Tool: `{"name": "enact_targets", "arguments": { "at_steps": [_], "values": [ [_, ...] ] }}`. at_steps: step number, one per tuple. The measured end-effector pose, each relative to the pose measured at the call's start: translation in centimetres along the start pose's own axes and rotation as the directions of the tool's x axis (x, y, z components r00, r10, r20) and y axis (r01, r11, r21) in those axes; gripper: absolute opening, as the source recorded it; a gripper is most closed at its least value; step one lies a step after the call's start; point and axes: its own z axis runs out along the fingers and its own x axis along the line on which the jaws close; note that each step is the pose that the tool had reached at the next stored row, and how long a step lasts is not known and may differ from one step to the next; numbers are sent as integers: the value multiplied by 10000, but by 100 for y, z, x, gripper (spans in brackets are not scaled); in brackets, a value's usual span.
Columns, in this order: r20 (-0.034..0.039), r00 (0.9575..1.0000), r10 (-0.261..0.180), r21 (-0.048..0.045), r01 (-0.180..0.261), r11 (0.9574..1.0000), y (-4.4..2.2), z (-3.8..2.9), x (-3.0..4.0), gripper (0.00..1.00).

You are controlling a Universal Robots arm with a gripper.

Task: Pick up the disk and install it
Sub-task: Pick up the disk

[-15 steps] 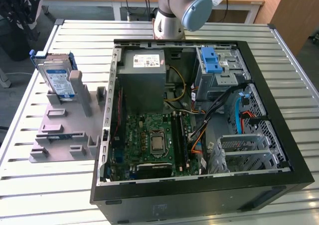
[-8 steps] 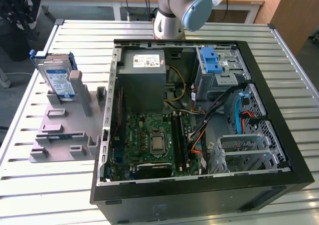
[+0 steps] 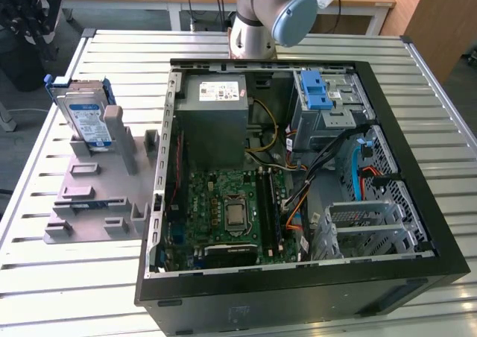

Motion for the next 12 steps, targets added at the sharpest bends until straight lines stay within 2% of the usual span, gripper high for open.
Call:
{"name": "enact_targets", "arguments": {
  "at_steps": [3,6,9,12],
  "values": [
    [-4,9998,-196,-6,196,9998,0,0,0,11],
    [-12,9977,-678,-18,678,9977,0,0,0,11],
    [-21,9926,-1214,-33,1214,9926,0,2,0,11],
    [-29,9844,-1757,-49,1757,9844,0,4,0,11]
  ]
}}
